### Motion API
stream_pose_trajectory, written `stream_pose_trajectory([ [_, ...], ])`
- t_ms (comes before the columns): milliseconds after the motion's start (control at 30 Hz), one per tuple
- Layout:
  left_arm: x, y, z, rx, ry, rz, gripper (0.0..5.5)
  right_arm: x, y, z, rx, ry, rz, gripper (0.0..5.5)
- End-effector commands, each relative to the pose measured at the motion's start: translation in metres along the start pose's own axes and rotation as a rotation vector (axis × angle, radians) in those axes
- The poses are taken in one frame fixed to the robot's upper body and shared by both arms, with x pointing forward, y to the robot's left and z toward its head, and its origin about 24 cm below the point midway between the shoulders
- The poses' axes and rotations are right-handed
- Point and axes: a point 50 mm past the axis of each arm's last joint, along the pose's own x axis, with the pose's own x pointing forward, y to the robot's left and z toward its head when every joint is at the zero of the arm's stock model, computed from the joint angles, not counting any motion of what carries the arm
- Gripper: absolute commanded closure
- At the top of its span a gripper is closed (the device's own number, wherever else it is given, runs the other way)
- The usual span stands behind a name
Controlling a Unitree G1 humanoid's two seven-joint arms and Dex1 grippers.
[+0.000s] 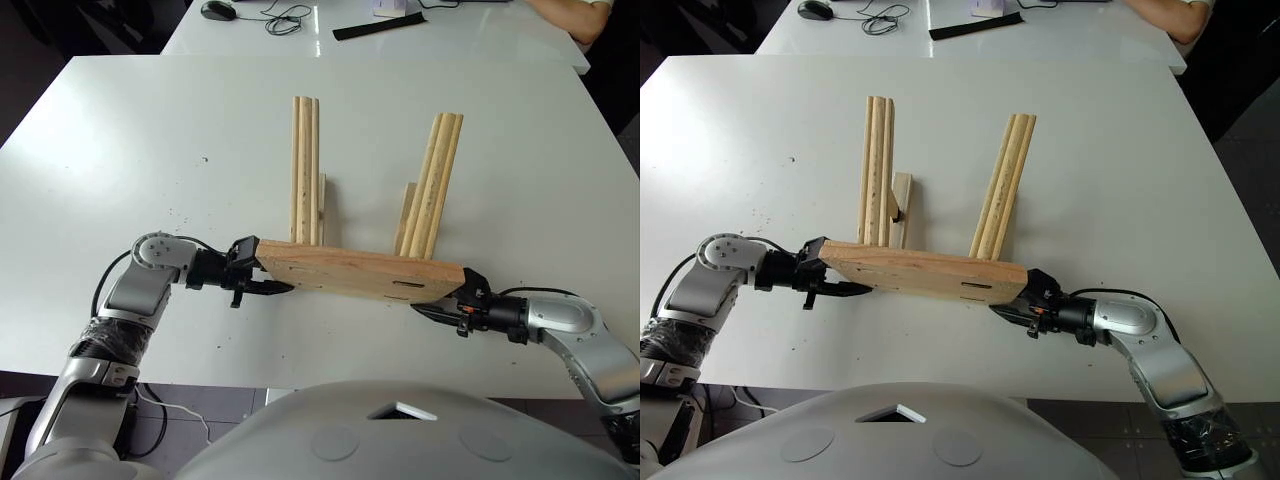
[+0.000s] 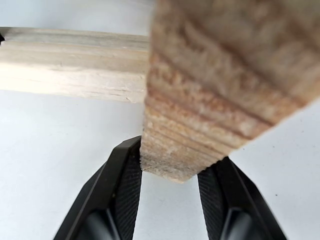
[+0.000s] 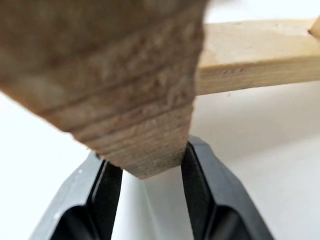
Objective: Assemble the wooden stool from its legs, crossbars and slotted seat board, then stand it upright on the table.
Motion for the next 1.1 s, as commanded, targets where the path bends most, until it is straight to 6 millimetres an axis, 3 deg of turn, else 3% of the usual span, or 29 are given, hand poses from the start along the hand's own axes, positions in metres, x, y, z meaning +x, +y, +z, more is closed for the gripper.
stream_pose_trajectory([
  [33,-0.018,-0.013,0.043,0.046,-0.126,-0.014,3.99,-0.014,0.014,0.023,-0.012,-0.074,0.021,3.71],
  [300,-0.056,-0.061,0.095,-0.022,-0.215,-0.152,3.99,-0.055,0.048,0.072,0.086,-0.19,0.087,3.71],
  [433,-0.065,-0.085,0.105,-0.109,-0.218,-0.216,3.99,-0.071,0.059,0.091,0.167,-0.231,0.183,3.71],
  [533,-0.071,-0.097,0.108,-0.186,-0.218,-0.23,3.99,-0.087,0.053,0.106,0.267,-0.284,0.228,3.71],
  [767,-0.083,-0.098,0.14,-0.266,-0.263,-0.264,3.99,-0.111,0.049,0.126,0.503,-0.39,0.404,3.71],
  [867,-0.09,-0.097,0.157,-0.328,-0.26,-0.303,3.99,-0.118,0.046,0.125,0.56,-0.384,0.482,3.71],
  [967,-0.096,-0.094,0.17,-0.48,-0.262,-0.355,3.99,-0.131,0.035,0.12,0.688,-0.302,0.586,3.71],
  [1100,-0.097,-0.084,0.168,-0.679,-0.214,-0.333,3.99,-0.149,0.013,0.122,0.848,-0.241,0.632,3.71],
])
